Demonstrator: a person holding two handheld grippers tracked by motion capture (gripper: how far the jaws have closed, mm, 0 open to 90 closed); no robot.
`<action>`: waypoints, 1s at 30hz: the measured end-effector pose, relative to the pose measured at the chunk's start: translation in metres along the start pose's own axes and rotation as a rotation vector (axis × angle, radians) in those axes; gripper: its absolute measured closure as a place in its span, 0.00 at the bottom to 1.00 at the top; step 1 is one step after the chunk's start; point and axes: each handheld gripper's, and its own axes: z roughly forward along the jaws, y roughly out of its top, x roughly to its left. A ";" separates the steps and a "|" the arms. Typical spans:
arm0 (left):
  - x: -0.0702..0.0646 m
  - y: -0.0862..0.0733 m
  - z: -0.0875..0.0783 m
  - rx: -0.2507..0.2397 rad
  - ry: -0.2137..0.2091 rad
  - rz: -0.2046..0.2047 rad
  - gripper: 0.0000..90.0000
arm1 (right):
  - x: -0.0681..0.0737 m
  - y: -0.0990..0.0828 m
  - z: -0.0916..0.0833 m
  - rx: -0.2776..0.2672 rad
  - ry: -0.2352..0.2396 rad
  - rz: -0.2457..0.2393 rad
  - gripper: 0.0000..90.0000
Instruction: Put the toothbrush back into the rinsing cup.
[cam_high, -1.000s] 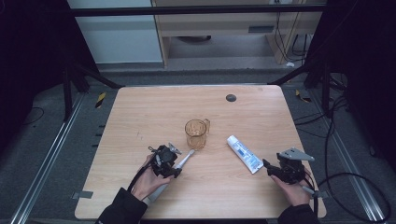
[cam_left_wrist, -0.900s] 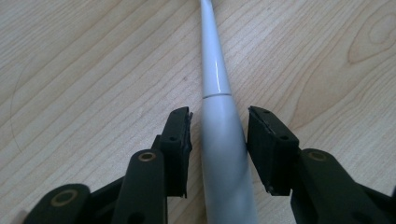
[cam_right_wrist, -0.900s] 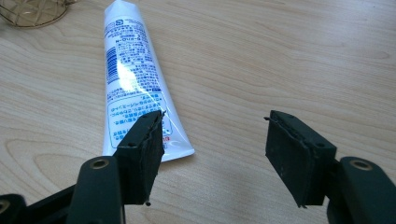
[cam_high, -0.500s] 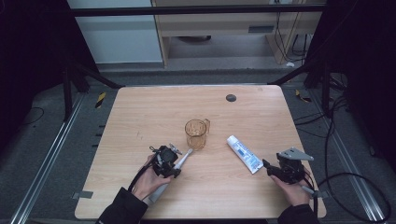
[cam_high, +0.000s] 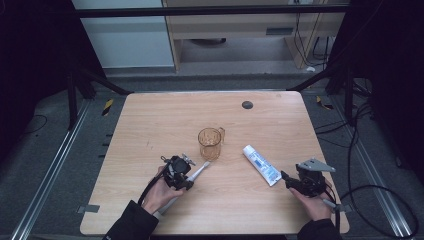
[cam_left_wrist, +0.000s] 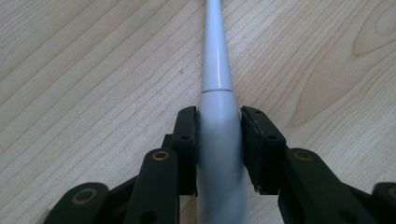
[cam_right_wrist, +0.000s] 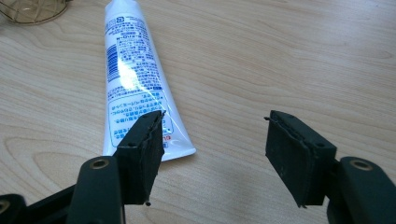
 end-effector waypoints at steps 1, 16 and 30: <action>0.000 0.000 0.000 -0.003 0.000 0.001 0.75 | 0.000 0.000 0.000 0.000 0.000 0.000 0.41; 0.000 -0.002 -0.031 -0.103 -0.002 0.007 0.75 | 0.000 0.000 0.000 0.001 -0.006 -0.005 0.41; 0.004 -0.005 -0.070 -0.261 0.026 -0.018 0.75 | -0.001 0.000 -0.001 -0.001 -0.015 -0.001 0.41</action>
